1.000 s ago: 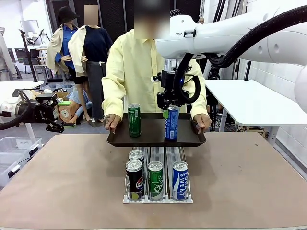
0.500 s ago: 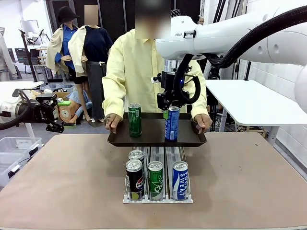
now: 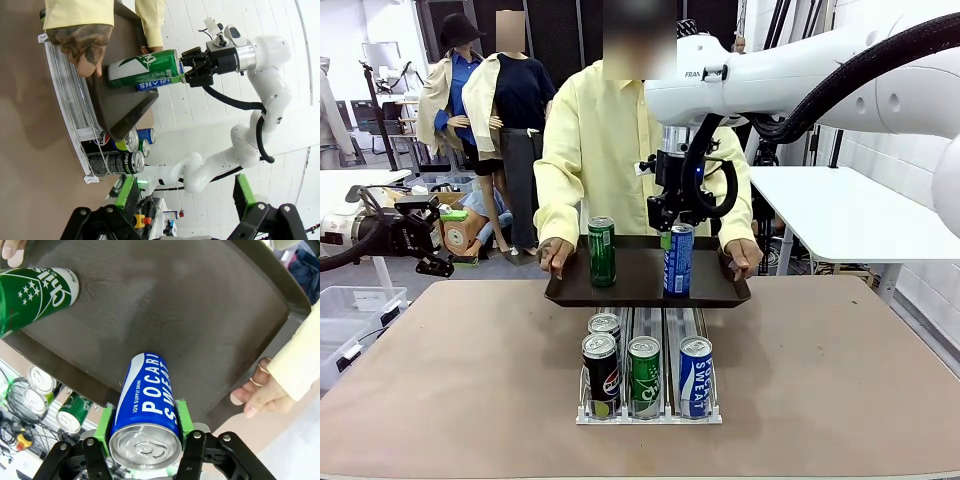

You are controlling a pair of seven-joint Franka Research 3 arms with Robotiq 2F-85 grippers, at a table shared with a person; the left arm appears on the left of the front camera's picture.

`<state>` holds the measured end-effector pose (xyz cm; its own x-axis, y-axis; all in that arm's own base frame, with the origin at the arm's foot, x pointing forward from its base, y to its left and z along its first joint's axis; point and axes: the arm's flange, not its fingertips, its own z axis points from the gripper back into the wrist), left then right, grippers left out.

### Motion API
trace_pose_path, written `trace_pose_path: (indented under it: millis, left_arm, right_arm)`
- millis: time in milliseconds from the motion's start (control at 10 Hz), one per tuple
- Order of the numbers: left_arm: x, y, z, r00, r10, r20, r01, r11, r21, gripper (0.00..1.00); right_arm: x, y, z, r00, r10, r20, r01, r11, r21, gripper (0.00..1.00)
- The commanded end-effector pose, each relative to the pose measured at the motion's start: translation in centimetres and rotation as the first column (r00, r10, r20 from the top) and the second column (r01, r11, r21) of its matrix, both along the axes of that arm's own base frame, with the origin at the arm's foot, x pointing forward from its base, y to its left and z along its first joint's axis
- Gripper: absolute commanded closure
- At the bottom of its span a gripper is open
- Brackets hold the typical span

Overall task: Retrieve and hand over the desired beverage to the person.
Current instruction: Place the picked can on the Handle tray extended by the person.

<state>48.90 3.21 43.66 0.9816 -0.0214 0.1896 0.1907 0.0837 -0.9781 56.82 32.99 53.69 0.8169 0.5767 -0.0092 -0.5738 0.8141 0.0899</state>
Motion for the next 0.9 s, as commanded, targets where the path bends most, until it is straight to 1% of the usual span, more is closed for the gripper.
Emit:
trace_pose_path:
  millis: [0,100,400,500,800]
  left_arm:
    - [0.0,0.1,0.2,1.000,0.003,0.004,-0.003,1.000,0.000,0.00]
    - [0.0,0.1,0.2,1.000,0.003,0.004,-0.003,1.000,0.000,0.00]
    - [0.0,0.1,0.2,1.000,0.003,0.004,-0.003,1.000,0.000,0.00]
    - [0.0,0.1,0.2,1.000,0.003,0.004,-0.003,1.000,0.000,0.00]
    - [0.0,0.1,0.2,1.000,0.003,0.004,-0.003,1.000,0.000,0.00]
  right_arm:
    - [0.3,0.2,0.1,1.000,0.011,-0.010,-0.011,1.000,0.008,0.86]
    - [0.3,0.2,0.1,1.000,0.010,-0.012,-0.010,1.000,0.009,0.74]
    - [0.3,0.1,0.7,1.000,0.009,0.005,-0.009,1.000,0.017,0.16]
    - [0.3,0.0,1.0,1.000,0.007,0.016,-0.007,1.000,0.012,0.00]
    - [0.1,-0.2,1.9,0.999,0.006,0.032,-0.006,1.000,-0.004,0.00]
